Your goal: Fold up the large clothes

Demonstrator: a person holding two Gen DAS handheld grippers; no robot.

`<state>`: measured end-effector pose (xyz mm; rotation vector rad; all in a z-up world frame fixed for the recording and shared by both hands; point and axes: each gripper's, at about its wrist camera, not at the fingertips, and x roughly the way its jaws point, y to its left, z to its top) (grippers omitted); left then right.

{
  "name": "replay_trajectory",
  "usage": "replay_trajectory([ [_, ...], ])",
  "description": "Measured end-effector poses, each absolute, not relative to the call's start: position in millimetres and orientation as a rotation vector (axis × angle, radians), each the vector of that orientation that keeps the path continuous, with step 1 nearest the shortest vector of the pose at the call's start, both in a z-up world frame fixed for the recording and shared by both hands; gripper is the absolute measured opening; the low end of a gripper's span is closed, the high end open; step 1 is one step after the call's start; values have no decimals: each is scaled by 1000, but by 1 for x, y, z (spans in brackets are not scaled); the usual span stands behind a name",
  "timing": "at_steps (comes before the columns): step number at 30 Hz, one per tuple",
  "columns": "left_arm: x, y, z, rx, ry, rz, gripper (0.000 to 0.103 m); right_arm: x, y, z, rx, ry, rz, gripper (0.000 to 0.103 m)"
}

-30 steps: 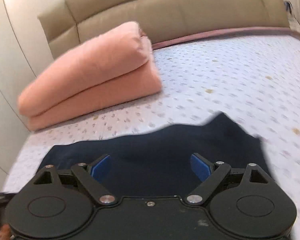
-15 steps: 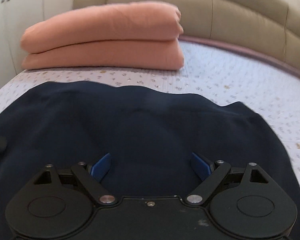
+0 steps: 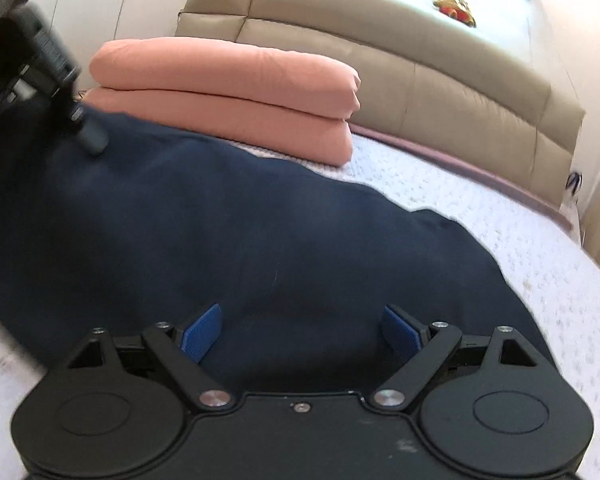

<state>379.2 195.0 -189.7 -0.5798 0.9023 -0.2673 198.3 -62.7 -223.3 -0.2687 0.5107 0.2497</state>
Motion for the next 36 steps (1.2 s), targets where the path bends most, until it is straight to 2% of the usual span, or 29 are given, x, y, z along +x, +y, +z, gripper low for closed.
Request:
replay_trajectory([
  [9,376,146,-139,-560,847,-265,23,186,-72,-232,-240,550,274,102],
  [16,369,101,-116,-529,790,-264,23,184,-84,-228,-160,584,330,102],
  [21,381,54,-103,-465,812,-264,23,183,-101,-226,-105,618,410,102],
  [30,415,-28,-119,-373,829,-345,23,196,-220,-204,322,644,412,102],
  [36,432,-74,-153,-326,858,-383,23,268,-318,-188,708,599,491,102],
])
